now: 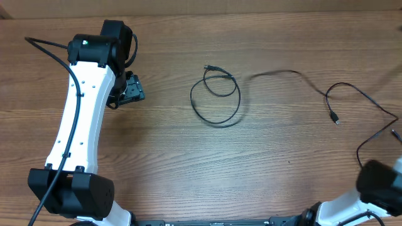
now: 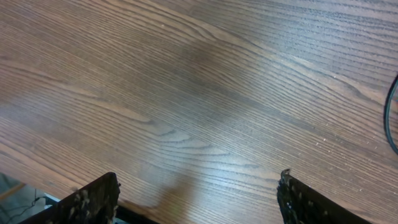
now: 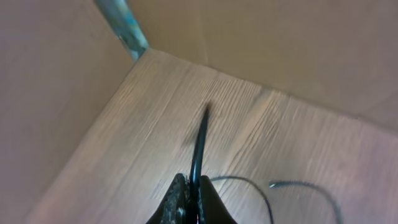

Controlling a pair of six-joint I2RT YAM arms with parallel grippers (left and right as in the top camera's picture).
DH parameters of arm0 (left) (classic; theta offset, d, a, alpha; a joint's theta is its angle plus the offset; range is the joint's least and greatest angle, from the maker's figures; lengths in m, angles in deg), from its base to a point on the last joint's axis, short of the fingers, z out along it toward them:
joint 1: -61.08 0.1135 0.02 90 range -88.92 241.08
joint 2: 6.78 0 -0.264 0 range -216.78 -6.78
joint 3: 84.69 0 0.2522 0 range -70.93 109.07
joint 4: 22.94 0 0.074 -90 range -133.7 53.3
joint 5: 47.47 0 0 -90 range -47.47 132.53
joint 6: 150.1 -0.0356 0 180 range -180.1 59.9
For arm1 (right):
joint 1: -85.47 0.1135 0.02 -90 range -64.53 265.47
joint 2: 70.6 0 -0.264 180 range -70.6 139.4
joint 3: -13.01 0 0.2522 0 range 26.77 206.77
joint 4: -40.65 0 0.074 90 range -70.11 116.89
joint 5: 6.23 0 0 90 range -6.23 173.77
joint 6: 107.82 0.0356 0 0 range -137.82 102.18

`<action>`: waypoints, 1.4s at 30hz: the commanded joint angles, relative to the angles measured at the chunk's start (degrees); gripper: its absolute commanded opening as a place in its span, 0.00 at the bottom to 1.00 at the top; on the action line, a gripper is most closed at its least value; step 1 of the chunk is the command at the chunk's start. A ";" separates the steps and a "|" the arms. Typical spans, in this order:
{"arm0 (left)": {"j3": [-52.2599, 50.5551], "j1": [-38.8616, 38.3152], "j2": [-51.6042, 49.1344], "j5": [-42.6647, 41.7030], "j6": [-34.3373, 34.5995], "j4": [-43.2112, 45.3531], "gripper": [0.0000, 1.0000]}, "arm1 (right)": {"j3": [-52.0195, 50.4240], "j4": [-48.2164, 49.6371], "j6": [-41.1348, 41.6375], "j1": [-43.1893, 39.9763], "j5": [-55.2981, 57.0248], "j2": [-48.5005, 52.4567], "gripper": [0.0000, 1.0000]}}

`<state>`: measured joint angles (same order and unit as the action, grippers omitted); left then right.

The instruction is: Untangle cables

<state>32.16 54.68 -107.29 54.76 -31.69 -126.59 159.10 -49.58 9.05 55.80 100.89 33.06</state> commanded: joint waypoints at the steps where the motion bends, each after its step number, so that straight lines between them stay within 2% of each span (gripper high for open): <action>1: -0.28 -0.39 1.42 -0.09 -0.04 0.28 0.81 | 0.33 0.09 -0.04 -2.75 -17.75 -1.09 0.04; 7: -0.28 -0.37 1.42 -0.22 -0.02 0.22 0.81 | -1.33 -2.43 -6.25 -2.54 -18.51 0.50 0.04; 12: -0.28 -0.39 1.42 -0.26 -0.02 0.22 0.81 | -5.09 -4.66 -7.93 -0.42 -19.98 1.01 0.06; 13: -0.28 -0.39 1.42 -0.26 -0.02 0.24 0.81 | -5.92 -5.18 -8.90 0.17 -21.57 1.01 0.09; 18: -0.28 -0.37 1.42 -0.26 -0.02 0.31 0.81 | -11.37 -9.03 -15.89 4.72 -27.52 1.01 0.43; 22: -0.28 -0.37 1.42 -0.26 -0.04 0.35 0.81 | -19.21 -8.66 -18.56 9.60 -27.50 1.01 0.51; 25: -0.28 -0.37 1.42 -0.26 -0.04 0.37 0.81 | -27.45 -4.17 -20.24 13.40 -27.50 1.01 0.61; 33: -0.28 -0.39 1.42 -0.26 -0.04 0.35 0.81 | -46.62 16.20 -22.49 22.10 -27.04 1.01 0.72; 36: -0.28 -0.39 1.42 -0.31 -0.04 0.33 0.81 | -52.26 24.87 -22.49 24.85 -25.11 1.01 0.74; 42: -0.28 -0.37 1.42 -1.36 -0.04 0.33 0.81 | -61.42 40.74 -22.47 30.16 -12.76 1.01 0.75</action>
<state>32.16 54.68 -107.29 54.32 -31.71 -126.26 100.26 -12.44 -12.94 84.33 80.35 34.09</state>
